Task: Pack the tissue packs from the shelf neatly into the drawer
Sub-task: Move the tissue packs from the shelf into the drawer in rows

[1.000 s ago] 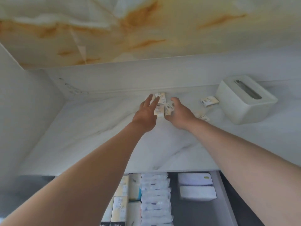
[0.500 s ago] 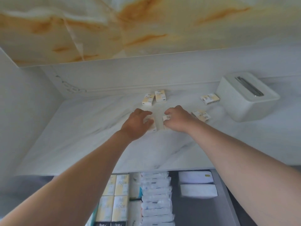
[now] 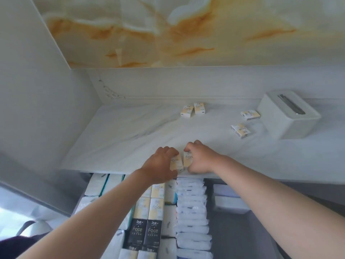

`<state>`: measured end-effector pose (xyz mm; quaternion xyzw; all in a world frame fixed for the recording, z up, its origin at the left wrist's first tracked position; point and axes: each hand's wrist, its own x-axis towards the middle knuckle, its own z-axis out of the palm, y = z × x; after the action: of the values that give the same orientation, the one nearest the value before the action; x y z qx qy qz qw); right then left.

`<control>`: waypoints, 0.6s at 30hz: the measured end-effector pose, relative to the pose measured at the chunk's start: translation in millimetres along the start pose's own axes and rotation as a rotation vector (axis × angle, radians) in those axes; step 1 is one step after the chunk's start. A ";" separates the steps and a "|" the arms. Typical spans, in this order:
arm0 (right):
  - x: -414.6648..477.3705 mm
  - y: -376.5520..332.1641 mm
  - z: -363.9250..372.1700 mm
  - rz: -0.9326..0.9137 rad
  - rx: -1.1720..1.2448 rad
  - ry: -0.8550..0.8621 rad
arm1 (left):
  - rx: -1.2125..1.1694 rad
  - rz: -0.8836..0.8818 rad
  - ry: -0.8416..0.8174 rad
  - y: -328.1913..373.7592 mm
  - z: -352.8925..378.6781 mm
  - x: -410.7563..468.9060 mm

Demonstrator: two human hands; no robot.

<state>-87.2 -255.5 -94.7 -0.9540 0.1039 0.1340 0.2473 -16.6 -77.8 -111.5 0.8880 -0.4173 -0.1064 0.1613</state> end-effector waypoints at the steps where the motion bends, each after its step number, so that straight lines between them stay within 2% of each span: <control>1: -5.8 -7.2 5.2 -0.021 -0.019 -0.001 | 0.000 0.004 0.000 -2.2 -0.2 -12.8; 7: -41.8 -52.3 46.4 -0.129 -0.030 -0.009 | -0.032 0.019 -0.054 -25.4 -3.8 -90.6; 11: -64.0 -78.3 90.9 -0.178 -0.038 -0.101 | -0.014 -0.036 -0.203 -40.7 -2.6 -127.9; 15: -83.5 -88.1 133.1 -0.109 -0.012 -0.195 | -0.016 -0.112 -0.330 -52.2 6.7 -145.6; 18: -91.0 -89.8 147.8 -0.057 0.034 -0.266 | 0.066 -0.057 -0.390 -56.5 17.2 -155.3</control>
<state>-179.4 -92.7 -151.3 -0.9260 0.0453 0.2507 0.2785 -79.9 73.1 -140.2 0.8668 -0.4185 -0.2674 0.0452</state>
